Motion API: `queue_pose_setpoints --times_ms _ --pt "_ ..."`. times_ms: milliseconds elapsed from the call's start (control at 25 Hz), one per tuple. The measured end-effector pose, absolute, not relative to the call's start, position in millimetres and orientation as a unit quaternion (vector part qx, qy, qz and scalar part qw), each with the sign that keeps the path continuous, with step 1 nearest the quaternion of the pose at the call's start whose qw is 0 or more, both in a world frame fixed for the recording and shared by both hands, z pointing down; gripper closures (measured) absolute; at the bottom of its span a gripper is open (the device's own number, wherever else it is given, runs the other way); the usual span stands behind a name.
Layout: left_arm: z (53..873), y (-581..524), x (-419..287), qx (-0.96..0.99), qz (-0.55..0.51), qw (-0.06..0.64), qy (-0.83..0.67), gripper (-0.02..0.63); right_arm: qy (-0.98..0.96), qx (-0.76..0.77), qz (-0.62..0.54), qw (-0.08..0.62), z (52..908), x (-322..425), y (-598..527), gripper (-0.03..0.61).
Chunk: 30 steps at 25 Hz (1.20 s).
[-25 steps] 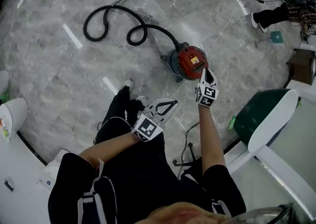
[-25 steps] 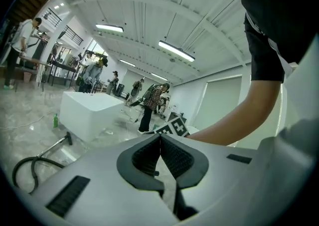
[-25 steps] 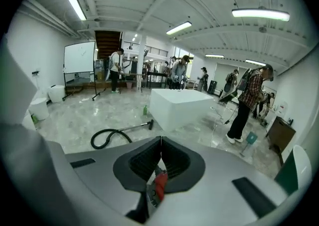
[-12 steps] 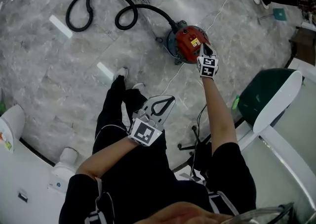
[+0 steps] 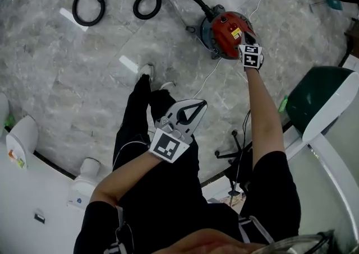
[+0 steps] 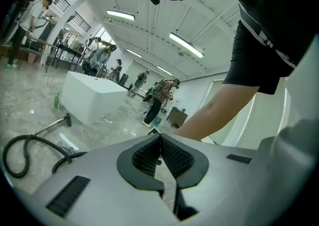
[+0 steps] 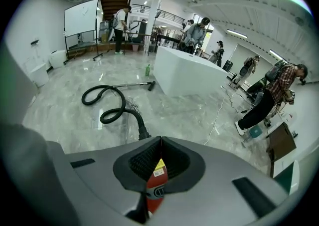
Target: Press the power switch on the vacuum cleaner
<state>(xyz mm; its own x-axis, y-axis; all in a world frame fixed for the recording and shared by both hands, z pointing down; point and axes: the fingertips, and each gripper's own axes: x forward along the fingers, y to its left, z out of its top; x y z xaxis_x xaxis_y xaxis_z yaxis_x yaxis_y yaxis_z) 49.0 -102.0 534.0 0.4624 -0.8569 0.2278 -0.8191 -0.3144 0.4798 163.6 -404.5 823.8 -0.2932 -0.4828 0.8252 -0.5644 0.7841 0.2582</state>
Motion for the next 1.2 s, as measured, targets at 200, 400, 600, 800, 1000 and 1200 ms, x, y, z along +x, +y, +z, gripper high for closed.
queue_pose_setpoints --times_ms 200,400,600,800,1000,1200 --pt "556.1 -102.3 40.3 0.807 -0.02 0.279 -0.52 0.595 -0.805 0.298 0.051 0.511 863.0 155.1 -402.8 0.56" --pt "575.5 -100.7 43.9 0.823 0.002 0.282 -0.493 0.595 -0.804 0.278 0.044 0.524 889.4 150.5 -401.8 0.56" --pt "592.5 -92.7 53.1 0.83 0.021 0.29 -0.476 0.595 -0.788 0.284 0.031 0.545 907.4 170.7 -410.3 0.56" --pt "607.9 -86.5 63.5 0.826 0.03 0.311 -0.47 0.595 -0.788 0.277 0.034 0.549 924.2 171.2 -422.7 0.56" --pt "617.8 -79.7 74.5 0.827 0.031 0.317 -0.463 0.595 -0.781 0.256 0.031 0.568 940.9 174.2 -425.9 0.56" --pt "634.2 -77.8 78.2 0.818 0.028 0.337 -0.464 0.595 -0.779 0.246 0.032 0.576 952.7 173.1 -429.9 0.56"
